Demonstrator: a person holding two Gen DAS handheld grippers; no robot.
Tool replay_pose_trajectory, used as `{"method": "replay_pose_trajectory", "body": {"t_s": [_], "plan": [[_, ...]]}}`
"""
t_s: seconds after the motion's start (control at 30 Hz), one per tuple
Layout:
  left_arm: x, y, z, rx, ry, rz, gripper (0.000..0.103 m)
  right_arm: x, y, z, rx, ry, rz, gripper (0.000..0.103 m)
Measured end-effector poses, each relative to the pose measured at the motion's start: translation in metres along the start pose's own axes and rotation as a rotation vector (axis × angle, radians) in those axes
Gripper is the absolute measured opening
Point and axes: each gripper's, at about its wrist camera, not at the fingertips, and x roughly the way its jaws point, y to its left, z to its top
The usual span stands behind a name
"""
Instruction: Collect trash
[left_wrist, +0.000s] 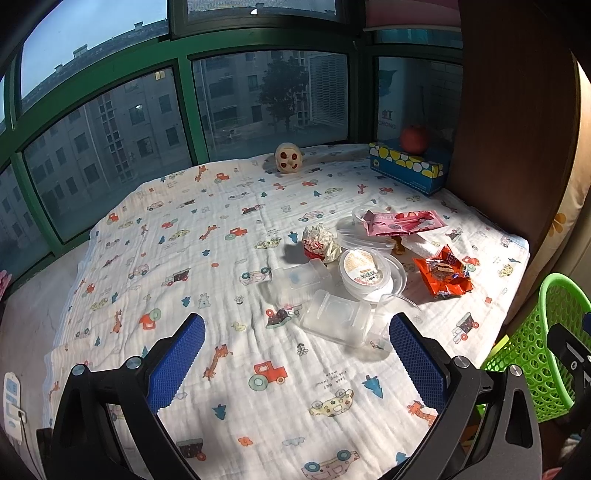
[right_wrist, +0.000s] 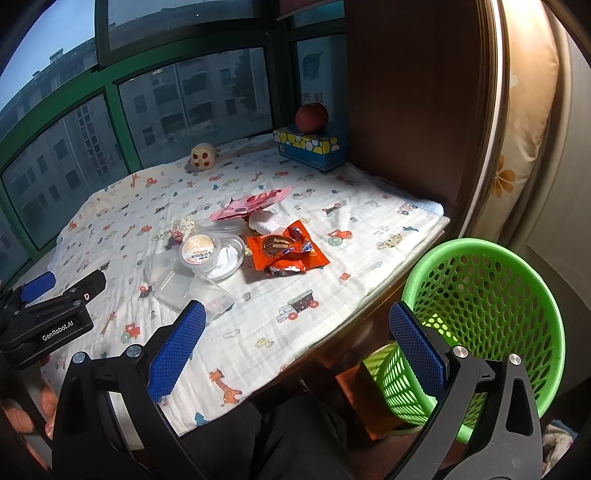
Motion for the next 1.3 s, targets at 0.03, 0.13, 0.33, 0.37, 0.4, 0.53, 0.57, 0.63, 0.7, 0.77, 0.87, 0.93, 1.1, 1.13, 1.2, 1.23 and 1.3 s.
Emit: {"method": "replay_pose_trajectory", "body": {"t_s": [0.03, 0.13, 0.33, 0.37, 0.4, 0.53, 0.57, 0.63, 0.7, 0.77, 0.87, 0.93, 1.1, 1.13, 1.2, 1.23, 1.3], "plan": [[0.0, 0.0, 0.0, 0.0, 0.0, 0.0, 0.097, 0.001, 0.0, 0.001, 0.0, 0.001, -0.001, 0.098], [0.003, 0.001, 0.001, 0.0, 0.008, 0.002, 0.097, 0.003, 0.0, 0.003, 0.0, 0.009, 0.002, 0.098], [0.009, 0.005, 0.006, -0.009, 0.018, -0.002, 0.097, 0.009, 0.002, 0.009, -0.013, 0.013, -0.001, 0.098], [0.01, 0.006, 0.007, -0.011, 0.018, -0.002, 0.097, 0.011, 0.003, 0.01, -0.016, 0.015, -0.001, 0.098], [0.011, 0.006, 0.007, -0.012, 0.019, -0.005, 0.097, 0.011, 0.004, 0.01, -0.018, 0.016, -0.002, 0.098], [0.018, 0.008, 0.011, -0.013, 0.029, -0.005, 0.097, 0.017, 0.004, 0.013, -0.025, 0.024, -0.004, 0.098], [0.02, 0.009, 0.012, -0.014, 0.032, -0.004, 0.097, 0.019, 0.004, 0.015, -0.027, 0.025, -0.004, 0.098], [0.023, 0.01, 0.015, -0.013, 0.034, -0.001, 0.097, 0.023, 0.004, 0.017, -0.028, 0.028, -0.004, 0.098], [0.027, 0.012, 0.018, -0.012, 0.034, 0.004, 0.097, 0.027, 0.004, 0.02, -0.033, 0.03, -0.006, 0.098], [0.03, 0.015, 0.022, -0.011, 0.033, 0.006, 0.097, 0.03, 0.004, 0.022, -0.037, 0.033, -0.005, 0.098], [0.033, 0.018, 0.027, -0.01, 0.032, 0.008, 0.097, 0.038, 0.004, 0.027, -0.044, 0.04, -0.004, 0.098], [0.037, 0.02, 0.031, -0.009, 0.035, 0.006, 0.097, 0.043, 0.004, 0.029, -0.045, 0.047, 0.002, 0.098], [0.044, 0.029, 0.038, -0.014, 0.043, 0.002, 0.097, 0.06, 0.0, 0.036, -0.048, 0.071, 0.006, 0.098], [0.046, 0.03, 0.039, -0.012, 0.042, 0.004, 0.097, 0.063, -0.002, 0.037, -0.044, 0.076, 0.011, 0.098], [0.048, 0.034, 0.04, -0.007, 0.038, 0.009, 0.097, 0.071, -0.005, 0.041, -0.042, 0.087, 0.01, 0.098], [0.05, 0.036, 0.041, -0.008, 0.04, 0.006, 0.097, 0.075, -0.006, 0.042, -0.046, 0.091, 0.01, 0.098], [0.053, 0.039, 0.041, -0.008, 0.043, 0.003, 0.097, 0.084, -0.007, 0.046, -0.056, 0.102, 0.008, 0.098]]}}
